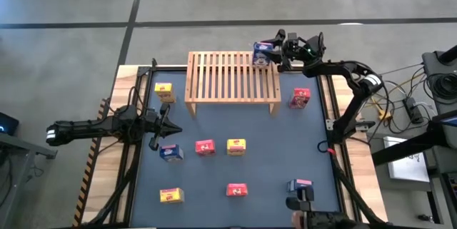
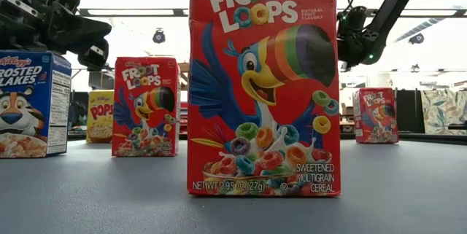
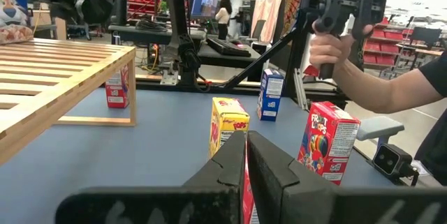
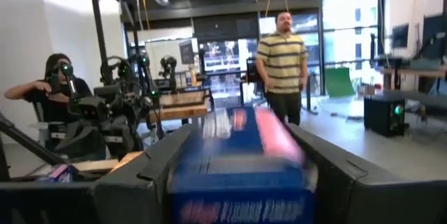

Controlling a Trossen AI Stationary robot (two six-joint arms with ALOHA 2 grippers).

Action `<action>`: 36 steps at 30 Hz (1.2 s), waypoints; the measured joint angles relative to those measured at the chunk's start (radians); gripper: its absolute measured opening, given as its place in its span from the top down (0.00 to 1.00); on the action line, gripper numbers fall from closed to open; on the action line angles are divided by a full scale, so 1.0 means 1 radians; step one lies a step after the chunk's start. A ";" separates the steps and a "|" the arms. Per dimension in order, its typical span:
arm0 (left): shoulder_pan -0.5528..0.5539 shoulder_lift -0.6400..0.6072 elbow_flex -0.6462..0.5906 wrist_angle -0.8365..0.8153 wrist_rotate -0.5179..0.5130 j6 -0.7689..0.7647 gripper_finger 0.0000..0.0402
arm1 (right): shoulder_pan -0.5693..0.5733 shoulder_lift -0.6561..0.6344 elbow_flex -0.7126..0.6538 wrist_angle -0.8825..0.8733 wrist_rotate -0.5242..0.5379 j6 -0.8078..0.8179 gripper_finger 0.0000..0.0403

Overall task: Stack cereal on shelf
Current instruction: Put the top right blue cereal box on the shelf, then put the left blue cereal box on the shelf aligned with the other blue cereal box

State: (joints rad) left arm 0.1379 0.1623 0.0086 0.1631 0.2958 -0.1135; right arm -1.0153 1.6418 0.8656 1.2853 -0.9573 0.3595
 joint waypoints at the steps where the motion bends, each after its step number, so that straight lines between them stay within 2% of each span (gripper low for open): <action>1: 0.000 0.000 0.000 0.000 0.000 0.000 1.00 | 0.000 -0.004 -0.002 -0.003 0.000 -0.001 0.45; 10: 0.000 0.000 0.000 0.000 0.000 0.000 1.00 | 0.000 -0.028 -0.008 -0.029 -0.016 0.000 0.39; 15: 0.000 0.000 0.000 0.000 0.000 0.000 1.00 | -0.003 -0.086 -0.008 -0.033 -0.023 0.023 0.35; 18: 0.000 0.000 0.000 0.000 0.000 0.000 1.00 | -0.005 -0.133 -0.009 -0.108 -0.028 0.000 0.33; 28: 0.000 0.000 0.000 0.000 0.000 0.000 1.00 | 0.002 -0.386 -0.031 -0.435 -0.045 -0.146 0.29; 32: 0.000 0.000 0.000 0.000 0.000 0.000 1.00 | 0.038 -0.510 -0.100 -0.472 -0.036 -0.170 0.30; 36: 0.000 0.000 0.000 0.000 0.000 0.000 1.00 | 0.118 -0.619 -0.215 -0.474 0.046 -0.196 0.32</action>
State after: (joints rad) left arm 0.1381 0.1623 0.0090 0.1631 0.2956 -0.1135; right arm -0.8971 1.0232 0.6508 0.8114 -0.9114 0.1637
